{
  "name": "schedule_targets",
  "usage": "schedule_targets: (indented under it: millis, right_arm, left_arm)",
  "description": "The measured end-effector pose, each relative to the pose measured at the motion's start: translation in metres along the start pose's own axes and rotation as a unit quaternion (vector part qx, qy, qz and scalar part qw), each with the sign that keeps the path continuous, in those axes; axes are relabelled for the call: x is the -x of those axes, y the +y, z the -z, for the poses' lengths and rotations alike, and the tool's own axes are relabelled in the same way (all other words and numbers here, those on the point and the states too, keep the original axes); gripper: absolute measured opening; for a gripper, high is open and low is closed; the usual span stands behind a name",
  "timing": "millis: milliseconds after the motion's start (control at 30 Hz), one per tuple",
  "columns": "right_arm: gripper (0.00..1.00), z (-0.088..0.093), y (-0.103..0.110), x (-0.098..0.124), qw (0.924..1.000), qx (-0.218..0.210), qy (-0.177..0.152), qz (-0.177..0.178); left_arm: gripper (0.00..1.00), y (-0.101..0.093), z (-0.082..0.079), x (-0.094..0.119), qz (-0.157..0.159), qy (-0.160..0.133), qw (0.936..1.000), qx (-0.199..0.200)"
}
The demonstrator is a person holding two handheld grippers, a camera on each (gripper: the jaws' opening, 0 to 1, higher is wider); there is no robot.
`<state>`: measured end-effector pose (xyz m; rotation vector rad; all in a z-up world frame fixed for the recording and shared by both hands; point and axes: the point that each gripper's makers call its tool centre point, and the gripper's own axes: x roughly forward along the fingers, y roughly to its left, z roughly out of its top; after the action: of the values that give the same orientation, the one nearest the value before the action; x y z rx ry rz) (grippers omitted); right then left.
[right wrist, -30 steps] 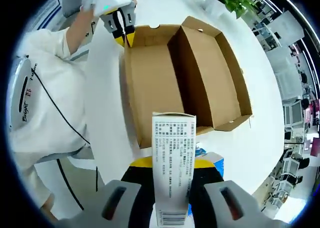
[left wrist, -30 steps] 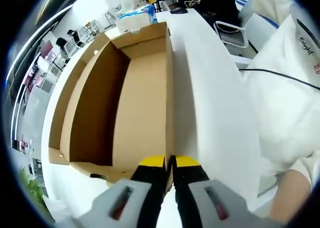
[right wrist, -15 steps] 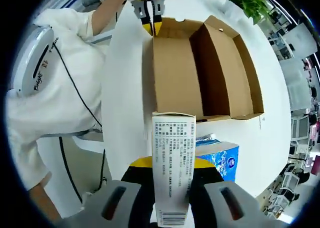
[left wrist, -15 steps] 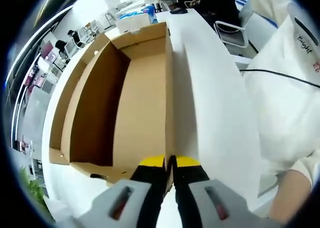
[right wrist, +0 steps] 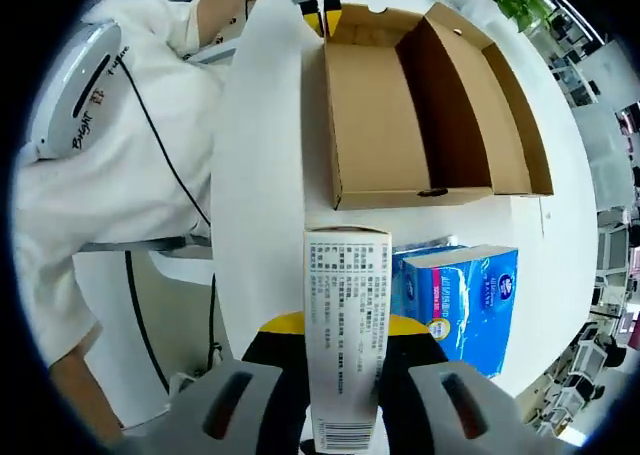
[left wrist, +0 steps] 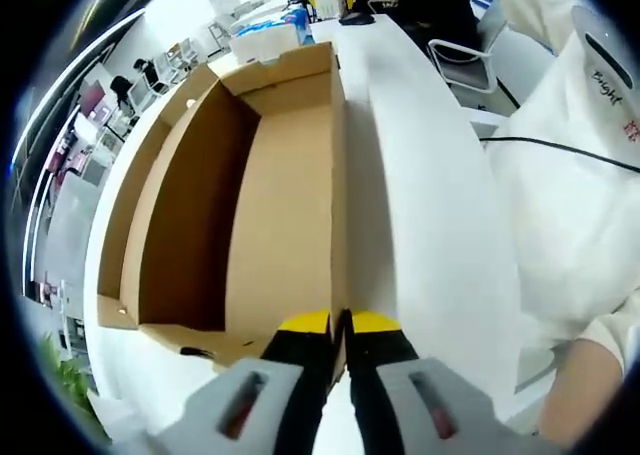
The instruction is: Operate the shoe box by opening the lid, removing the specified soft item, and placing it in the target area until the item is outside and the box remains undamaged.
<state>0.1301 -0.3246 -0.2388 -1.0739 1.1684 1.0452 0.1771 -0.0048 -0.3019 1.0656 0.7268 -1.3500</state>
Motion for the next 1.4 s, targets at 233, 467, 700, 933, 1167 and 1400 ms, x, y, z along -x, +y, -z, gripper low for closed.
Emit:
schedule_targets:
  millis: [233, 467, 700, 933, 1167, 1400]
  right_arm:
    - [0.22, 0.005, 0.001, -0.023, 0.9999, 0.003, -0.014, -0.002]
    - [0.22, 0.019, 0.006, -0.05, 0.9999, 0.01, 0.009, -0.008]
    - [0.22, 0.022, 0.011, -0.07, 0.9998, 0.013, 0.008, -0.016]
    - [0.22, 0.026, 0.008, -0.072, 0.9996, 0.016, 0.02, -0.01]
    - [0.22, 0.028, 0.002, -0.078, 0.9998, 0.006, 0.016, 0.006]
    - [0.22, 0.032, 0.0, -0.083, 0.9994, 0.025, 0.019, 0.015]
  left_arm:
    - [0.04, -0.001, 0.0, 0.0, -0.002, 0.005, 1.0, -0.006]
    - [0.04, -0.002, 0.001, 0.0, -0.004, -0.002, 1.0, -0.008]
    - [0.04, -0.002, 0.0, 0.0, -0.003, -0.003, 1.0, -0.008]
    - [0.04, -0.001, 0.0, 0.0, -0.004, -0.007, 0.9999, -0.007]
    - [0.05, -0.001, 0.0, 0.0, -0.007, -0.008, 0.9999, -0.008]
    - [0.05, 0.0, 0.001, 0.0, -0.007, -0.005, 0.9999, -0.008]
